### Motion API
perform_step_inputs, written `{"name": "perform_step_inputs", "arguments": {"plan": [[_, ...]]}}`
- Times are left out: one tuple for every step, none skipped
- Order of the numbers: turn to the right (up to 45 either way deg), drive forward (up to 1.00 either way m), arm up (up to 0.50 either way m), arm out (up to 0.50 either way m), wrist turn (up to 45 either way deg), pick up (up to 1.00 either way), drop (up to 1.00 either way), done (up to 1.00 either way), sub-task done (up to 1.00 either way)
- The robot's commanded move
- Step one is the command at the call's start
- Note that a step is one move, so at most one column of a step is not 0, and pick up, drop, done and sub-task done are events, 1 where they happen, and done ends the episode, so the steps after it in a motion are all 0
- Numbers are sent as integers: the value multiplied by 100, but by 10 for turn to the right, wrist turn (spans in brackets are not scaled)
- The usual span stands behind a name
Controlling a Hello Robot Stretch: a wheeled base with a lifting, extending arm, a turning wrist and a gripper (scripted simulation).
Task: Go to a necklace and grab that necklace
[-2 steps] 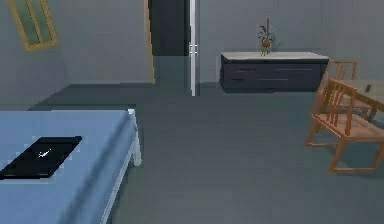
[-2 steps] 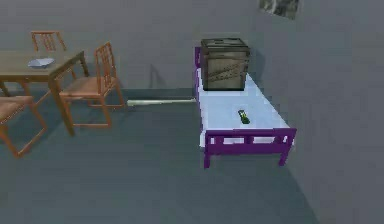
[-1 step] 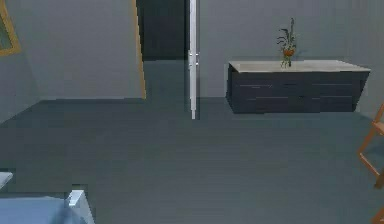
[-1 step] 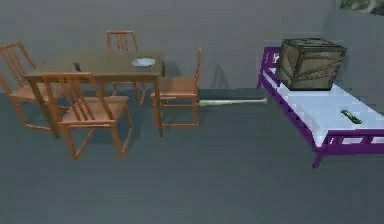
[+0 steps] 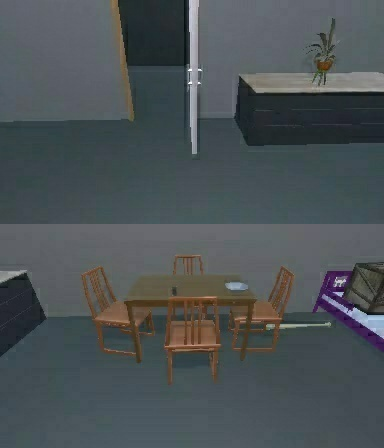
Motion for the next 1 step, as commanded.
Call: {"name": "perform_step_inputs", "arguments": {"plan": [[-120, 0, 0, 0, 0, 0, 0, 0, 0]]}}
